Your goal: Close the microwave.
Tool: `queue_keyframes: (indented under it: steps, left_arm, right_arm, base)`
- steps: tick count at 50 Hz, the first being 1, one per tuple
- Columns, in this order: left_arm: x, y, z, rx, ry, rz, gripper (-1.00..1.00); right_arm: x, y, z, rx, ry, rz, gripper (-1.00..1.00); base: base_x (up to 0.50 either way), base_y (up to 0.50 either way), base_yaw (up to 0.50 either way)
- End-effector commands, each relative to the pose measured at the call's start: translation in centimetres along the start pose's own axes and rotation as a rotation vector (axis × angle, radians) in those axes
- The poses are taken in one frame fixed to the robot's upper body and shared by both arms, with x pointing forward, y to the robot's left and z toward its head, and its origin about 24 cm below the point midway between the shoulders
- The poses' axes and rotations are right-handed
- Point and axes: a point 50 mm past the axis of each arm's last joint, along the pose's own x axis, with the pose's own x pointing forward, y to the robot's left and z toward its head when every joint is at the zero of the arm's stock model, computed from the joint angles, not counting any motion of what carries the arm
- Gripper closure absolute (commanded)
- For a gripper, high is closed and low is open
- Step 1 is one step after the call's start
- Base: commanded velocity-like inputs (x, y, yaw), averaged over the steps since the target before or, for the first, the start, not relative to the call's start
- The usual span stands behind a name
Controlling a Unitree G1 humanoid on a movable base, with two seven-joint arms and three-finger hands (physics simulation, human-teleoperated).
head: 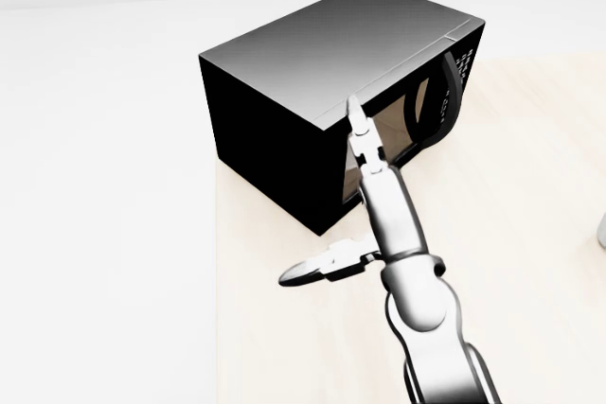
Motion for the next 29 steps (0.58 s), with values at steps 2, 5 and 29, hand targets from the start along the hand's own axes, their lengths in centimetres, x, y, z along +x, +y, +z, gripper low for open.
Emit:
queue_keyframes:
  steps: [2,5,29]
  left_arm:
    - [-0.1,-0.1,-0.4,-0.001,0.021,-0.005,-1.0]
    - [-0.1,-0.1,-0.3,0.001,0.021,-0.005,-1.0]
    - [-0.1,-0.2,-0.2,0.004,0.018,-0.009,-1.0]
  right_arm:
    - [-12.0,-2.7,11.0,0.019,-0.489,-0.212,-1.0]
    - [-13.2,-2.8,10.1,0.035,-0.435,-0.234,-1.0]
    - [-14.3,-2.2,10.0,0.082,-0.417,-0.234,-1.0]
  base:
    - [0.0,0.0,0.0]
    - [0.0,0.0,0.0]
    - [0.0,0.0,0.0]
